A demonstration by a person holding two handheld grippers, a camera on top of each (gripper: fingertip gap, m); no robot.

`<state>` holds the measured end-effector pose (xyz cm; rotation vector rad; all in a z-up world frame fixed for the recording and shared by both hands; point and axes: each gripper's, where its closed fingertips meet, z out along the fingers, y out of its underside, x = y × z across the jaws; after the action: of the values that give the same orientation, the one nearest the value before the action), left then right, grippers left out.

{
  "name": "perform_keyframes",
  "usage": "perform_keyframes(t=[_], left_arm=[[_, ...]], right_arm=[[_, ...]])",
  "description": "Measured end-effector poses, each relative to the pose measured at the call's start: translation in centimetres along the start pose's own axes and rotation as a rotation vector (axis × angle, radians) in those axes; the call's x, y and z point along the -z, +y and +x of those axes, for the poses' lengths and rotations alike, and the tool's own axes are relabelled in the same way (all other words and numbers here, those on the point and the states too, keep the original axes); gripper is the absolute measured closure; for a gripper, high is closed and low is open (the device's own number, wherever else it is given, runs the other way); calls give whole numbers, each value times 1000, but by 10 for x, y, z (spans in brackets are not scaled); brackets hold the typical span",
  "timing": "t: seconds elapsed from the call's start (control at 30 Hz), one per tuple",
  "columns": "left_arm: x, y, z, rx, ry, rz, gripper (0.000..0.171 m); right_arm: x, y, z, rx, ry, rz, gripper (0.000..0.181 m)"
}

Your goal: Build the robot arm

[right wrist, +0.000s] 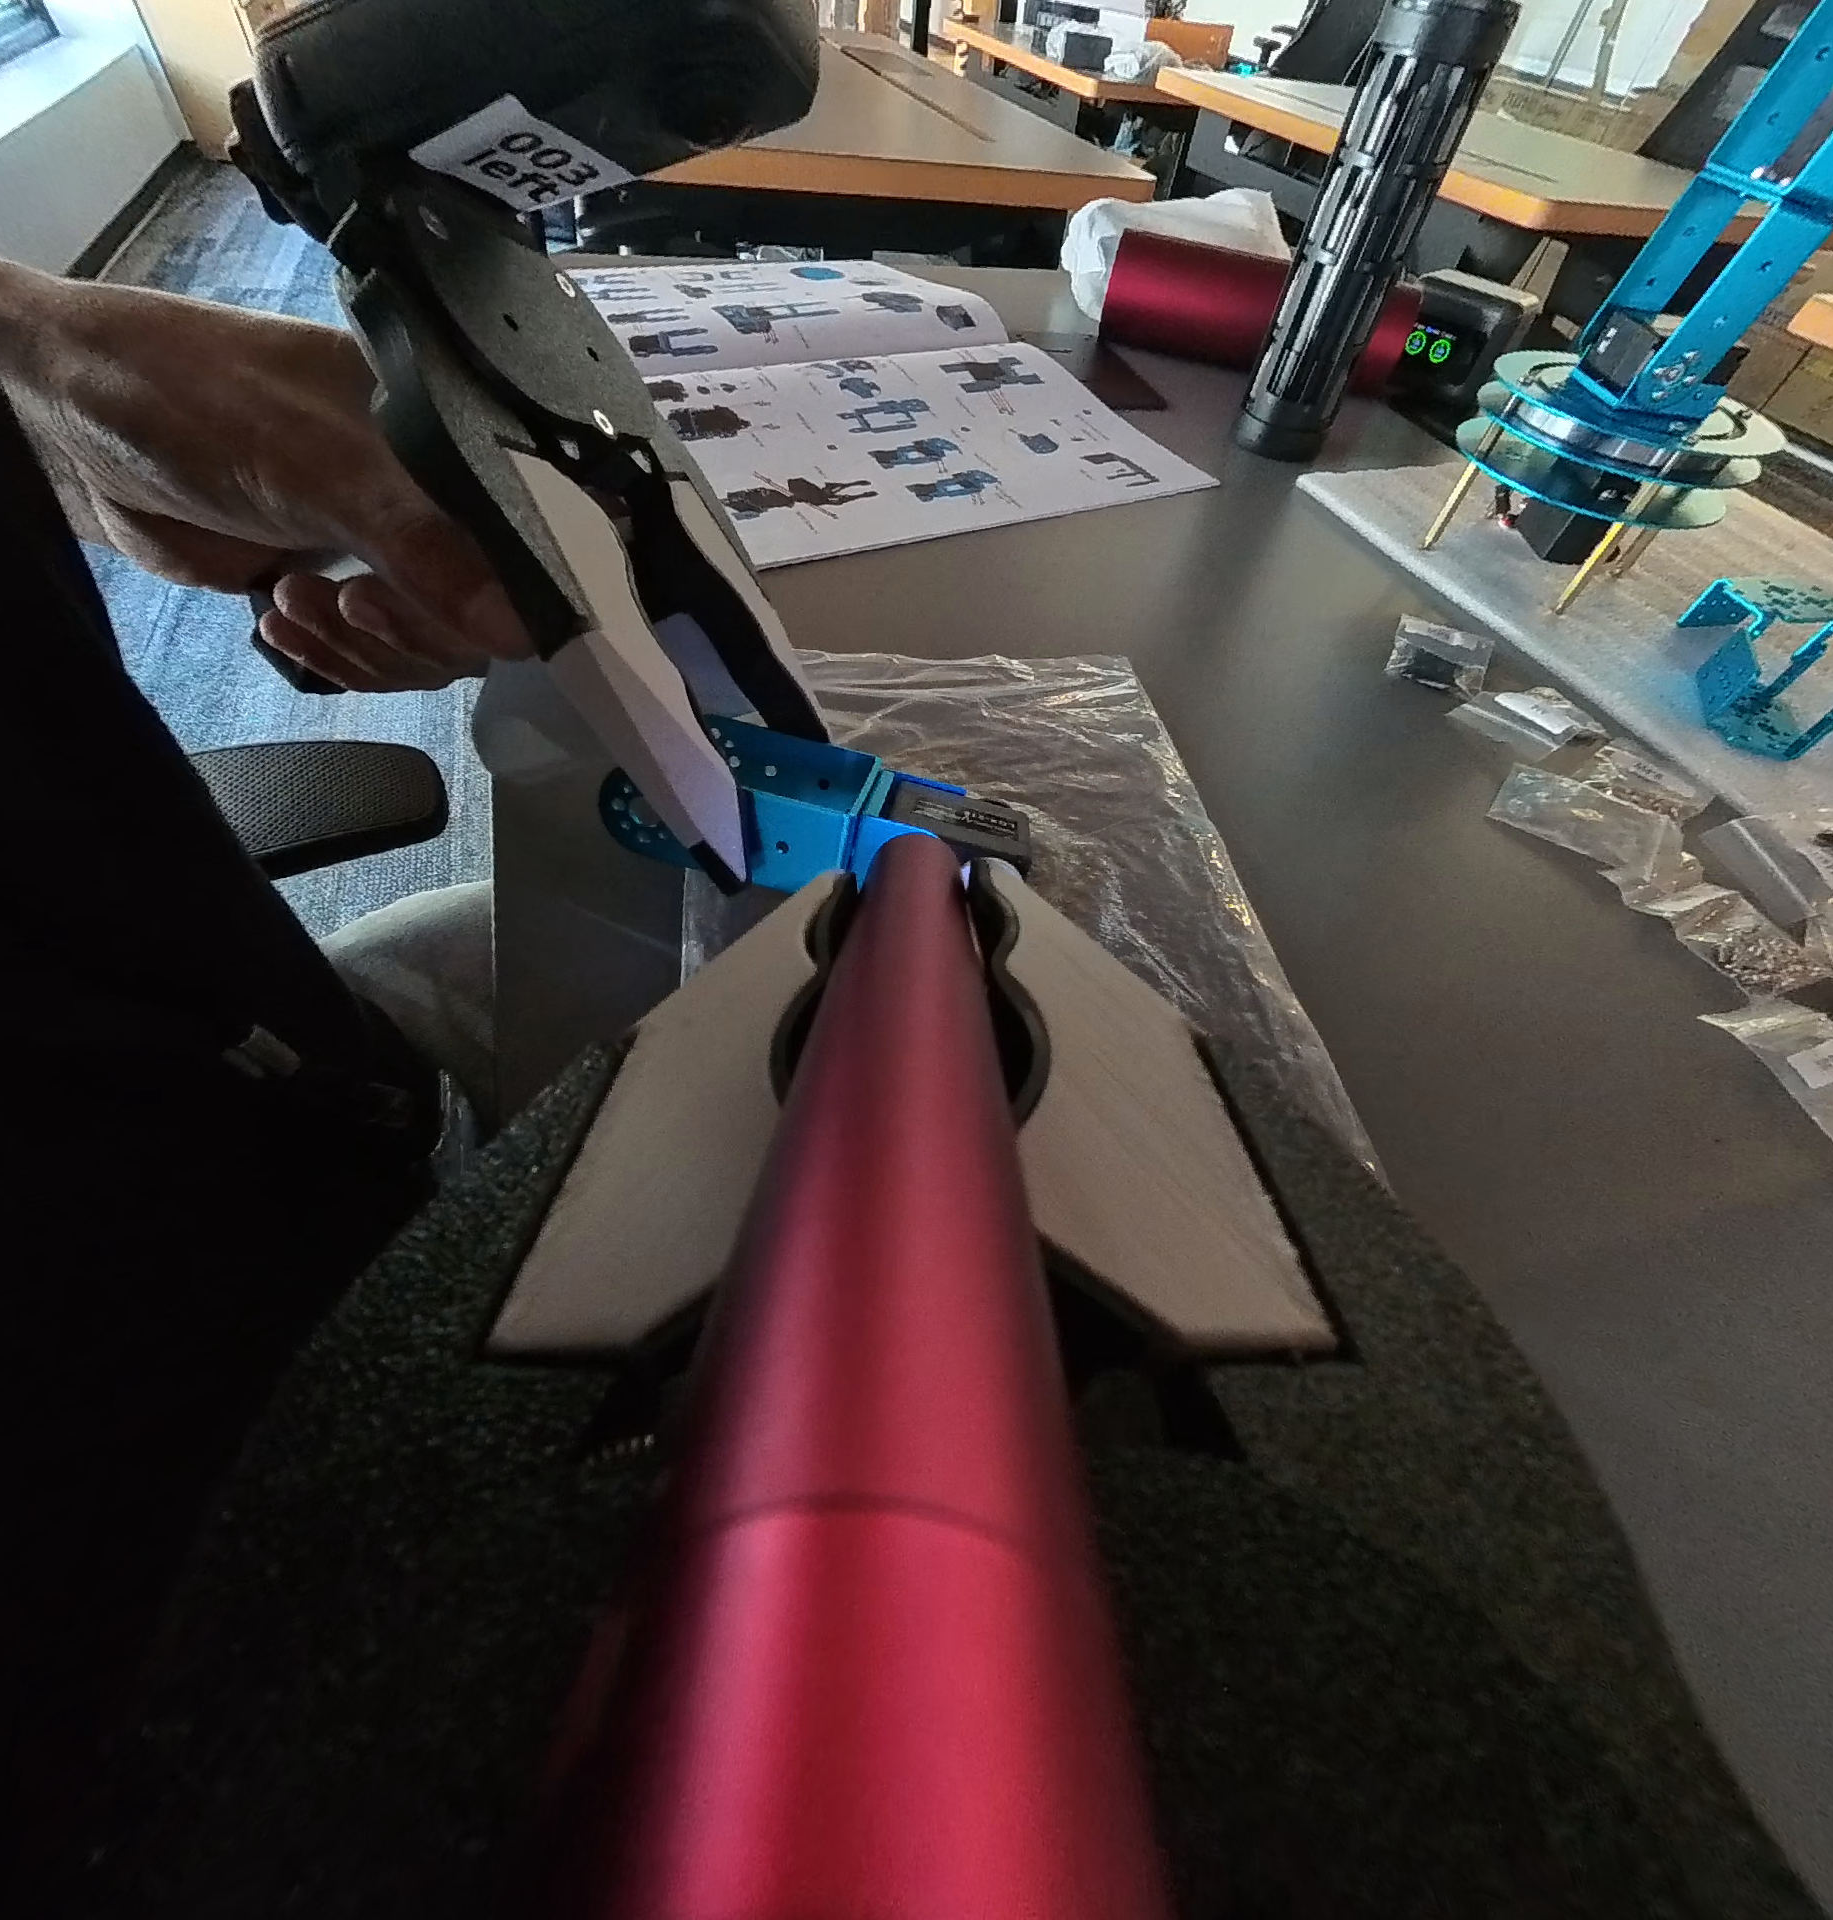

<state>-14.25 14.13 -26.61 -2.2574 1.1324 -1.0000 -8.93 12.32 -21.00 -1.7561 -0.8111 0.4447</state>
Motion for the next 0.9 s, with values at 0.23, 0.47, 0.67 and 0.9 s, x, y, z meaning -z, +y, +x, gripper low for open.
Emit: perform_keyframes(t=[0.23,0.47,0.67,0.9], left_arm=[[0,0,0,-5,5,-6,106],[1,0,0,10,24,2,106],[2,0,0,5,27,-1,106],[1,0,-1,-2,24,-8,106]], right_arm=[[-1,0,-1,37,6,0,159],[-1,-1,-1,71,0,8,159],[-1,0,-1,97,-12,7,159],[-1,0,-1,94,-20,9,159]])
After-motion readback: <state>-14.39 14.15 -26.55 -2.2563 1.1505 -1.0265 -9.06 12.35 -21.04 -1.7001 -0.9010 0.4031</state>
